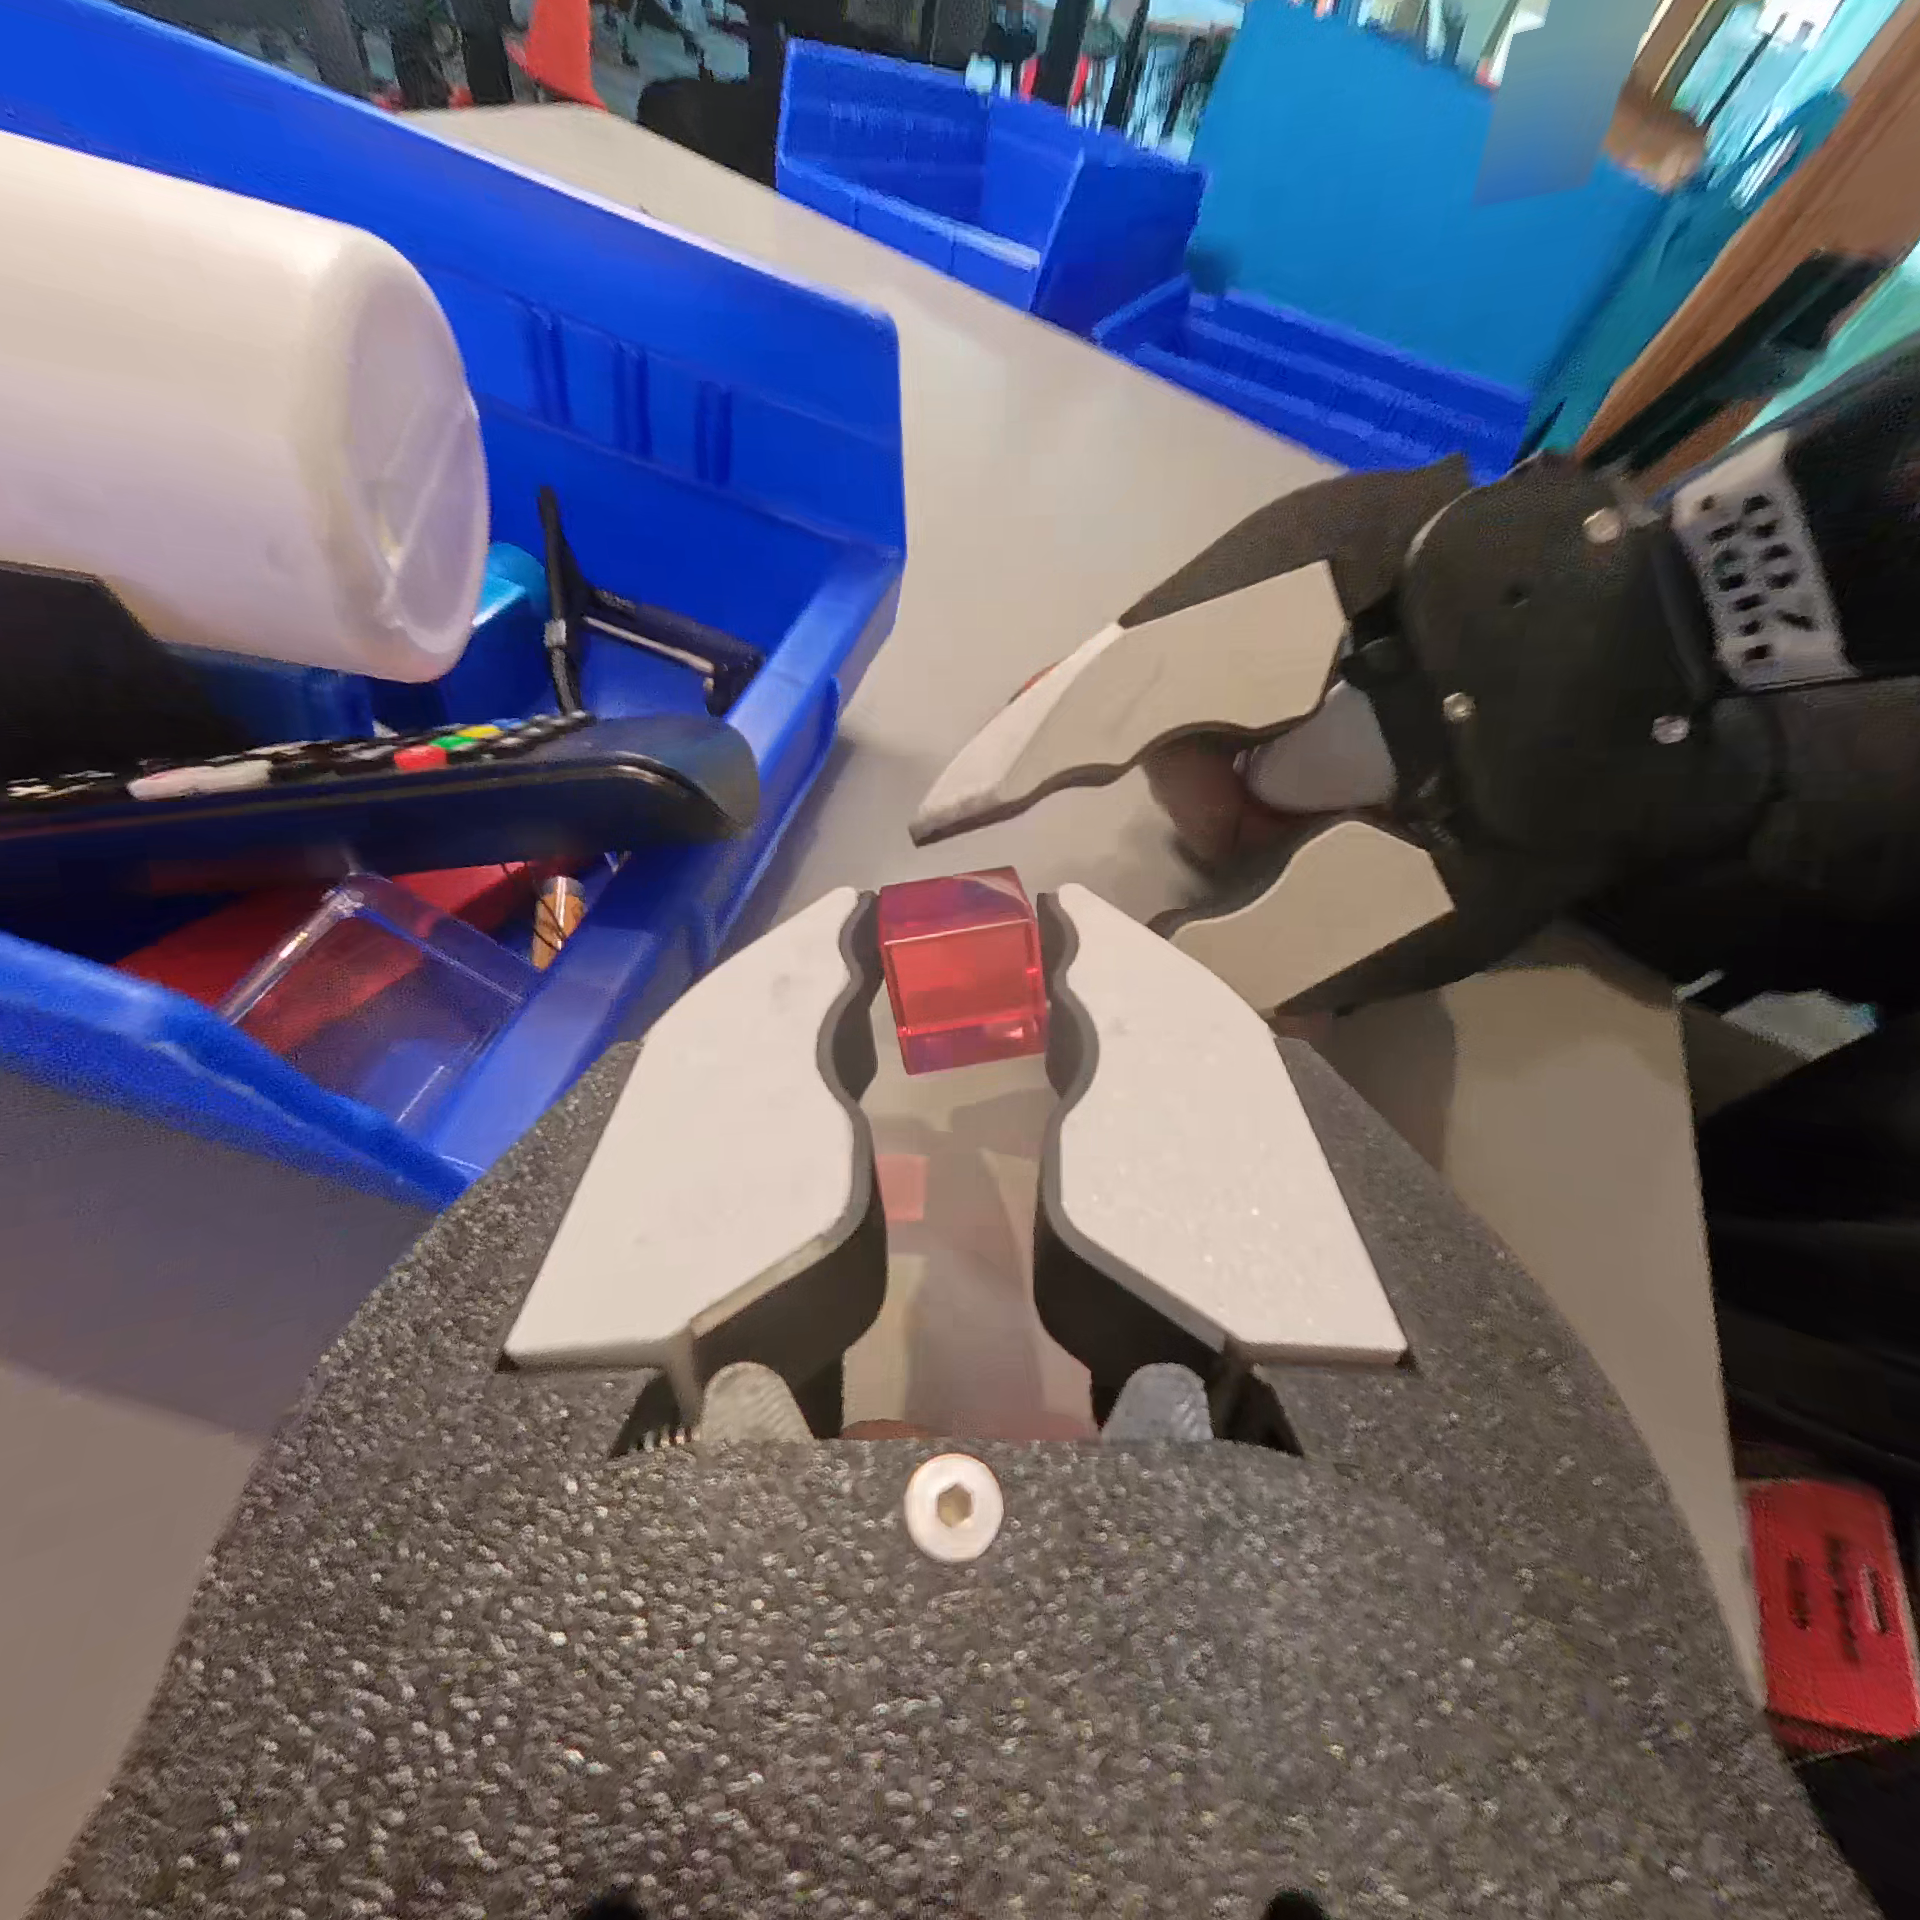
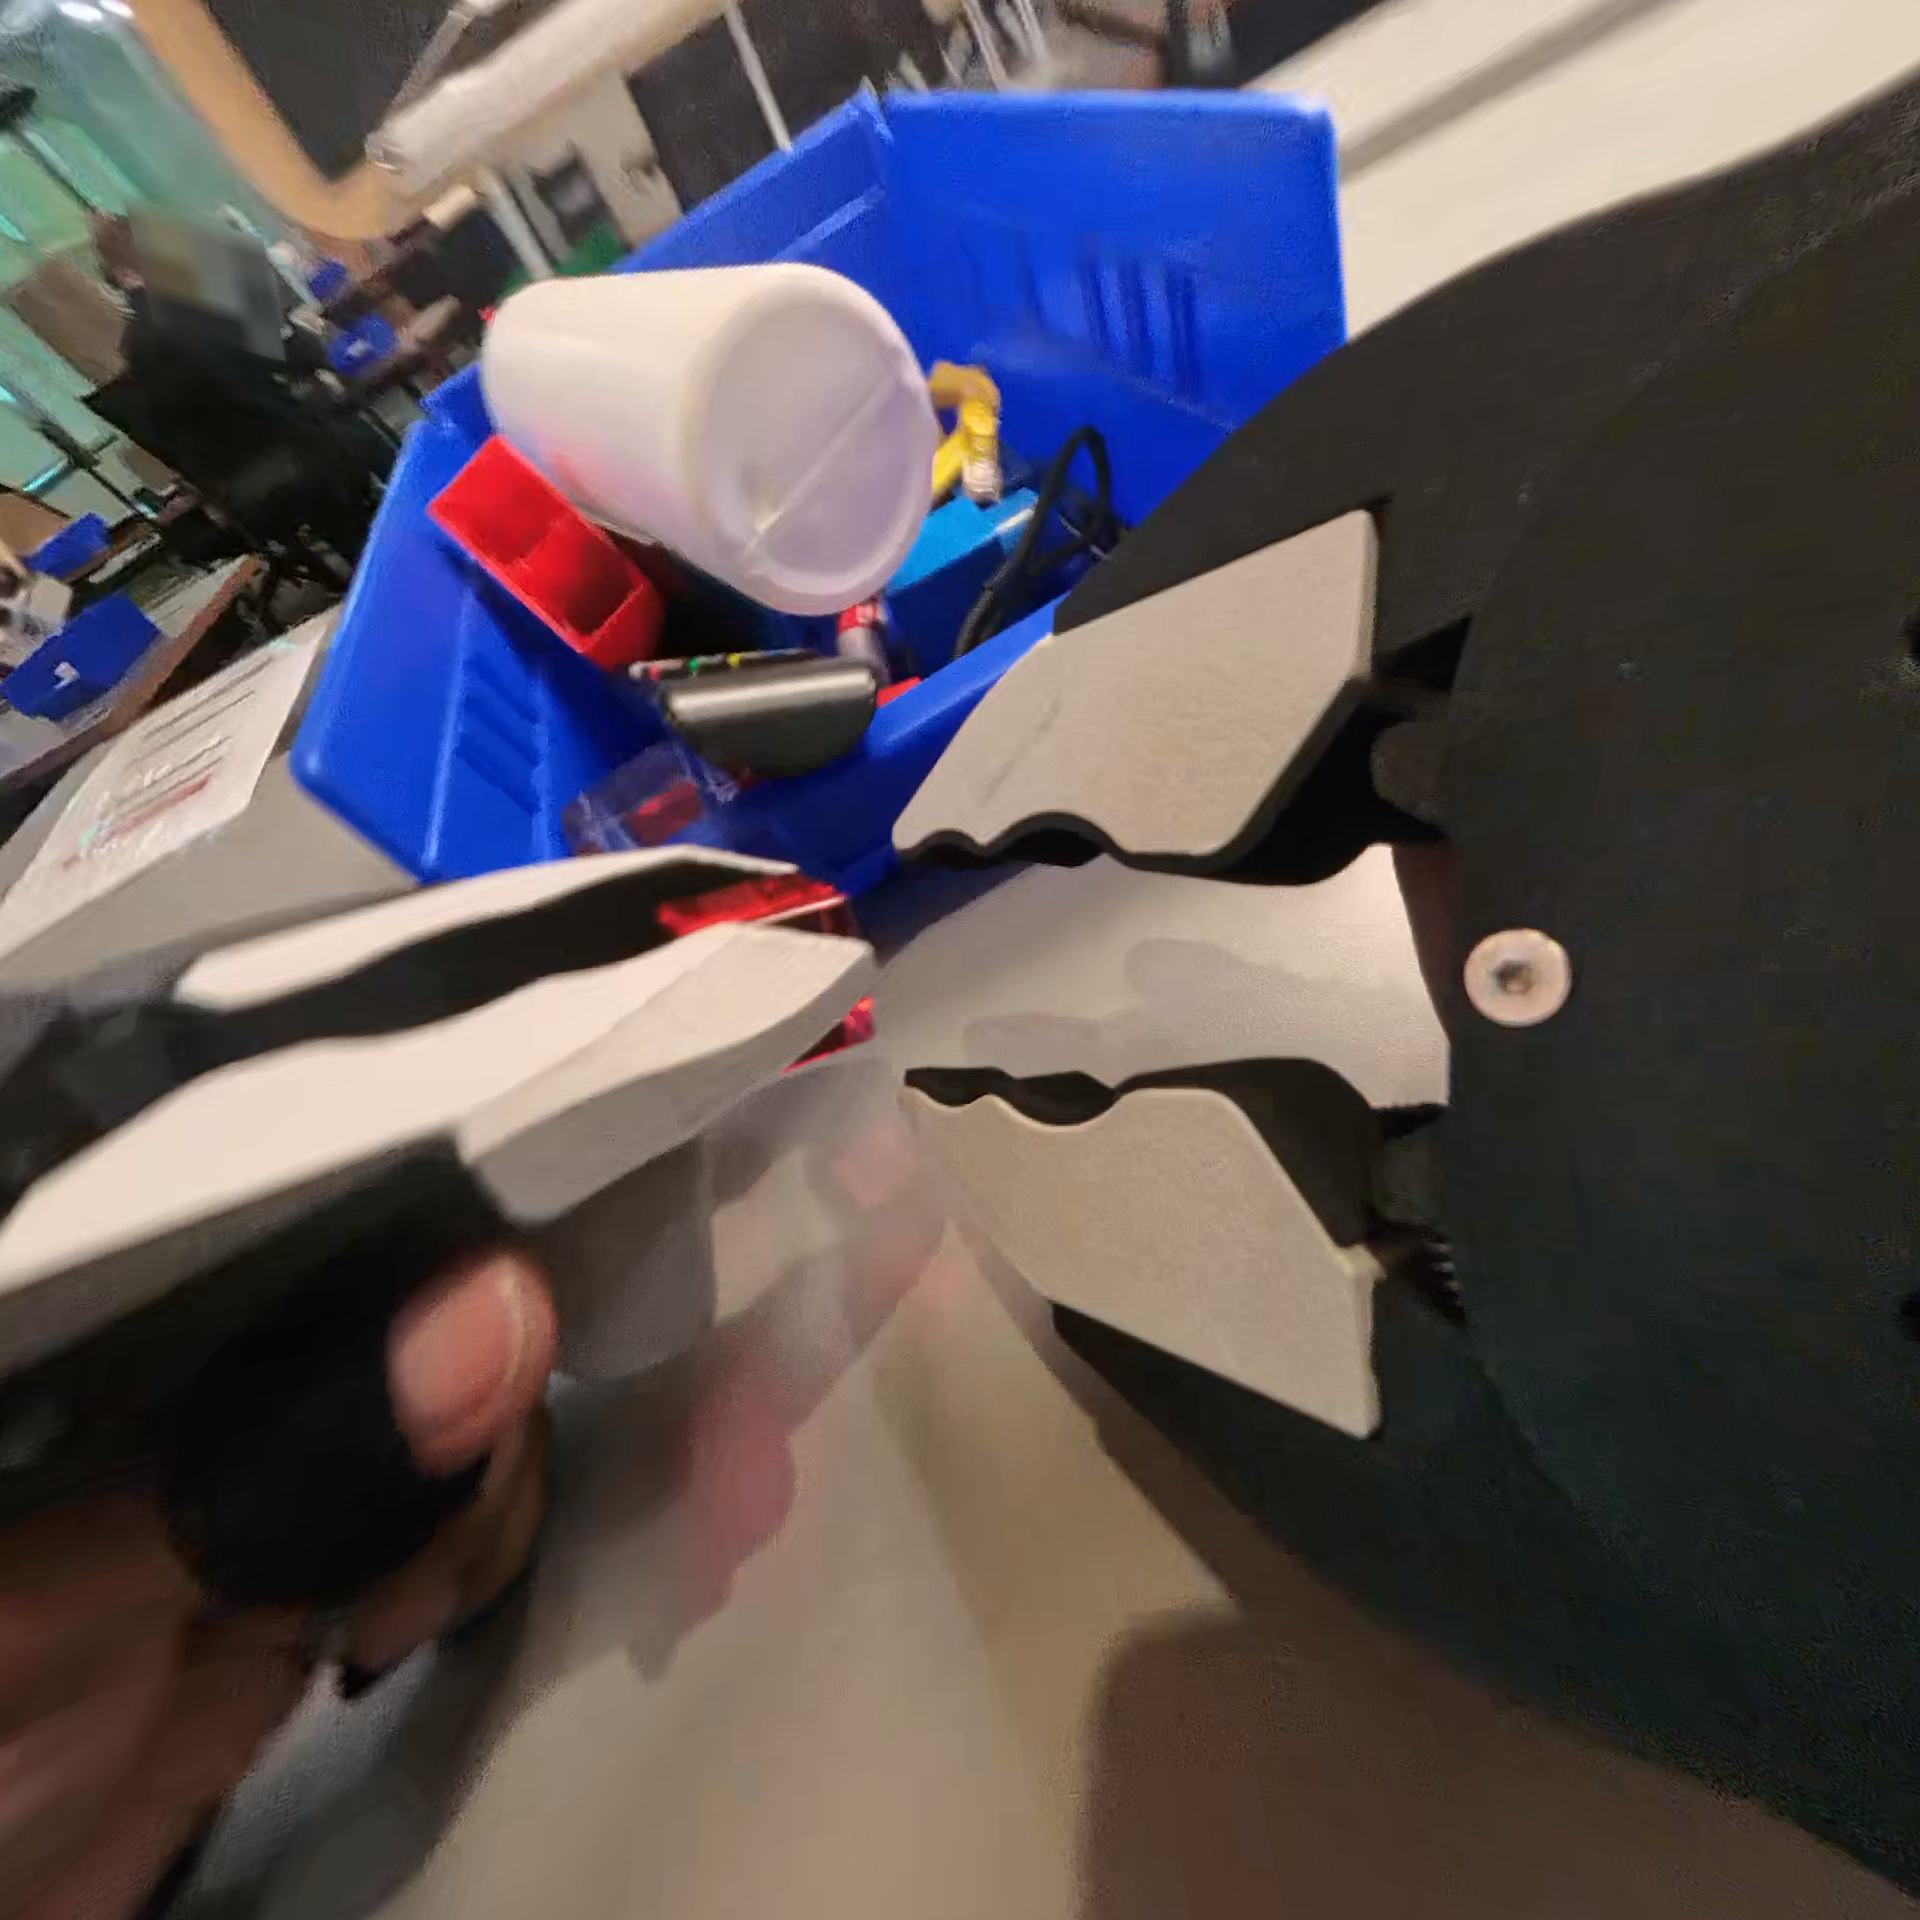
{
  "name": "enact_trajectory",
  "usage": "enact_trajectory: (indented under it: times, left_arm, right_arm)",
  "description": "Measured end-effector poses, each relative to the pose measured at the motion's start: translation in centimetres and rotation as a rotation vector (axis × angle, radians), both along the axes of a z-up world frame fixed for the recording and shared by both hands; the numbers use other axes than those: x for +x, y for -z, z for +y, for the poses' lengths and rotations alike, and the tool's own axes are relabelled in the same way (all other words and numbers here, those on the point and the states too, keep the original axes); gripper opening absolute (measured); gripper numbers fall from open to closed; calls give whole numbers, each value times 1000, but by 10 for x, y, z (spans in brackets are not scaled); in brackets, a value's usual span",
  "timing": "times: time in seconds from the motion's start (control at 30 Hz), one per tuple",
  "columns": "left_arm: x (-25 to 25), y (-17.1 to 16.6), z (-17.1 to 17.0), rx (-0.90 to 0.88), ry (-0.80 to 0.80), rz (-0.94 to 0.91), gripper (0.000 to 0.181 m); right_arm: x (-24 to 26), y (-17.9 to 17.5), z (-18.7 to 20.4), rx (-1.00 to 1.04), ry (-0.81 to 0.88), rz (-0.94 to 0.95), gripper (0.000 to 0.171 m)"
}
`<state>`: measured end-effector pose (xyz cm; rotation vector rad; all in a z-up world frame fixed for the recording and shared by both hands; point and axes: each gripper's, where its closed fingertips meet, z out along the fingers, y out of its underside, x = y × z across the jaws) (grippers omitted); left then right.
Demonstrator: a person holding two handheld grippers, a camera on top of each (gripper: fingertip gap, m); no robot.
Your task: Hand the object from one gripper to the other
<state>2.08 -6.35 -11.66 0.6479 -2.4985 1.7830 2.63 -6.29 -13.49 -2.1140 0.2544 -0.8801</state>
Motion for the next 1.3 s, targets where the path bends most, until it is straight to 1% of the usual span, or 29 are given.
enact_trajectory:
  times: [0.1, 0.2, 0.3, 0.57, 0.8, 0.87, 1.07, 1.2, 1.3]
  left_arm:
    - [0, -12, 0, -109, 4, 87, 29]
    - [-2, -17, -1, -163, 12, 136, 29]
    - [-2, -19, -1, -172, 11, 130, 29]
    - [0, -17, -2, -162, -2, 101, 29]
    - [1, -23, -5, -220, -23, 110, 29]
    - [2, -28, -5, -270, -37, 124, 29]
    - [6, -51, -2, -558, -63, 280, 29]
    - [9, -54, 0, -675, -74, 370, 28]
    - [11, -56, 1, -732, -84, 414, 29]
  right_arm:
    - [7, -6, -6, 95, 33, 61, 38]
    - [11, -2, -8, 100, 58, 89, 37]
    - [14, 3, -10, 68, 85, 93, 36]
    - [14, 6, -11, 56, 87, 111, 35]
    - [12, 5, -10, 54, 69, 95, 35]
    - [11, -2, -7, 81, 52, 57, 35]
    - [2, -41, 8, 244, -2, -173, 35]
    - [-2, -51, 18, 285, -1, -258, 35]
    - [0, -54, 21, 265, 32, -318, 37]
